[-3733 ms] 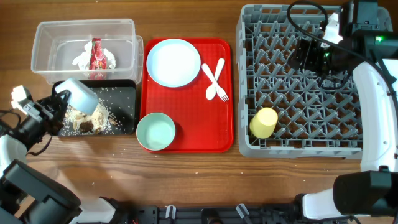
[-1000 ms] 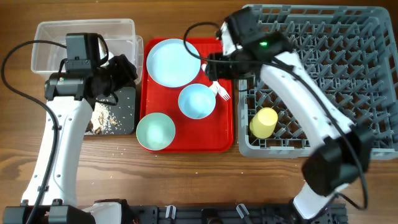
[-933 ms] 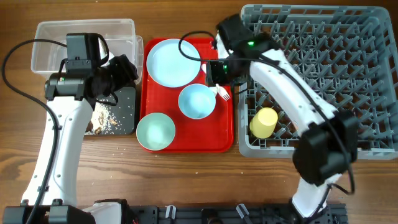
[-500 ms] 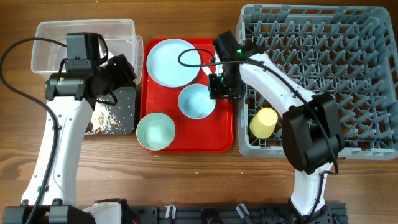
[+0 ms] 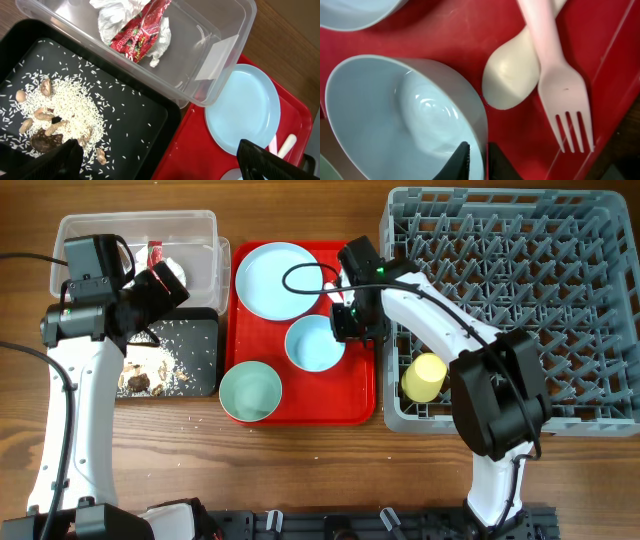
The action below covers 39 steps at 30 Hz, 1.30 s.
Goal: Sort waste into correct bins and load items into the dishwasher rack
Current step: 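Grasp the blue bowl rim with the right gripper, then lift the blue bowl with the right gripper and place it in the rack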
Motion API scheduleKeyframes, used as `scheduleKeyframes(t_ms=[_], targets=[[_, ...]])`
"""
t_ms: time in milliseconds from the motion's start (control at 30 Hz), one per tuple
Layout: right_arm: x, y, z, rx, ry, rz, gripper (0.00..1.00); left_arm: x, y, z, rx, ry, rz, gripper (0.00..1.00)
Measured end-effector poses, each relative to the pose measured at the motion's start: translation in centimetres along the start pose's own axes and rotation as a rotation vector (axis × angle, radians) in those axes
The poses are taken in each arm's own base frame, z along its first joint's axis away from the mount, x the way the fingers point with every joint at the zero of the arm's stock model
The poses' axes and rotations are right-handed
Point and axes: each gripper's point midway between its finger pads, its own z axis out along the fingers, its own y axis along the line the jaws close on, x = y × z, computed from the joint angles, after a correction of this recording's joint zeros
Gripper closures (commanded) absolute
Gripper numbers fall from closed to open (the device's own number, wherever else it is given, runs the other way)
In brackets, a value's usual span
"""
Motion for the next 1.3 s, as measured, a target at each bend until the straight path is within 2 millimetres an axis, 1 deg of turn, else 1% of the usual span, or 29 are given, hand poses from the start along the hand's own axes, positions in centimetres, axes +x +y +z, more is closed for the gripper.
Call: scheduleKeyframes(t_ms=[33,67,100,133,167,433,500,533,600,633,700,733,767,800,833,867,900,967,1000,1067,1100,1167,1200,1300], targets=[[0.0,0.1,0.0,0.000,0.000,-0.003,0.78,0.0,0.0,0.0,-0.003,-0.001,0.000,0.00],[0.0,0.3,0.1,-0.002,-0.002,-0.007,0.78,0.0,0.0,0.0,-0.003,-0.001,0.000,0.00],[-0.1,0.4,0.1,-0.004,-0.007,-0.013,0.83,0.0,0.1,0.0,-0.003,-0.001,0.000,0.00],[-0.1,0.6,0.2,-0.006,-0.010,-0.017,0.90,0.0,0.0,0.0,-0.003,-0.001,0.000,0.00],[-0.1,0.7,0.2,-0.006,-0.012,-0.019,0.96,0.0,0.0,0.0,-0.003,-0.001,0.000,0.00],[-0.3,0.4,0.1,0.012,-0.024,-0.010,0.96,0.0,0.1,0.0,-0.003,-0.001,0.000,0.00],[-0.3,0.0,-0.5,0.039,-0.032,-0.005,0.96,0.0,0.1,0.0,-0.003,-0.001,0.000,0.00],[-0.7,-0.4,-1.7,0.058,-0.063,-0.003,0.96,0.0,0.1,0.0,-0.003,-0.001,0.000,0.00],[-2.6,-0.8,-5.9,0.103,-0.193,-0.002,0.96,0.0,0.1,0.0,-0.003,-0.001,0.000,0.00],[-4.0,-1.2,-9.5,0.145,-0.310,0.008,0.96,0.0,0.1,0.0,-0.003,-0.001,0.000,0.00],[-5.6,-2.2,-16.4,0.239,-0.525,0.044,0.96,0.0,0.0,0.0,-0.003,-0.001,0.000,0.00],[-6.0,-3.2,-20.5,0.317,-0.649,0.081,0.96,0.0,0.1,0.0,-0.003,-0.001,0.000,0.00],[-6.0,-4.3,-23.8,0.390,-0.747,0.121,0.96,0.0,0.1,0.0,-0.004,-0.001,0.000,0.00],[-5.9,-5.4,-26.6,0.466,-0.836,0.163,0.95,0.0,0.1,0.0,-0.004,-0.001,0.000,0.00],[-5.9,-6.8,-29.6,0.573,-0.937,0.220,0.96,0.0,0.1,0.0,-0.004,-0.001,0.000,0.00],[-5.9,-7.7,-31.0,0.640,-0.985,0.253,0.96,0.0,0.1,0.0,-0.004,-0.002,0.000,0.00],[-6.1,-8.4,-31.8,0.704,-1.020,0.279,0.95,0.0,0.1,0.0,-0.005,-0.002,0.000,0.00],[-7.3,-9.5,-32.7,0.827,-1.088,0.310,0.96,-0.1,0.1,0.0,-0.006,-0.003,0.000,0.00],[-7.7,-9.6,-32.7,0.863,-1.088,0.286,0.96,0.0,0.1,0.0,-0.006,-0.001,0.000,0.00],[-10.1,-10.3,-32.6,0.981,-1.154,0.302,0.96,0.0,0.1,0.0,-0.006,-0.002,0.000,0.00],[-10.7,-10.4,-32.4,1.017,-1.159,0.292,0.96,0.0,0.1,0.0,-0.008,0.001,0.000,0.00],[-12.1,-11.3,-31.5,1.131,-1.128,0.247,0.96,0.0,0.1,0.0,-0.006,-0.002,0.000,0.00],[-12.9,-12.1,-30.7,1.198,-1.095,0.218,0.96,0.0,0.1,0.0,-0.007,-0.001,0.000,0.00],[-14.2,-13.9,-28.8,1.328,-1.003,0.159,0.96,0.0,0.1,0.0,-0.007,0.000,0.000,0.00]])
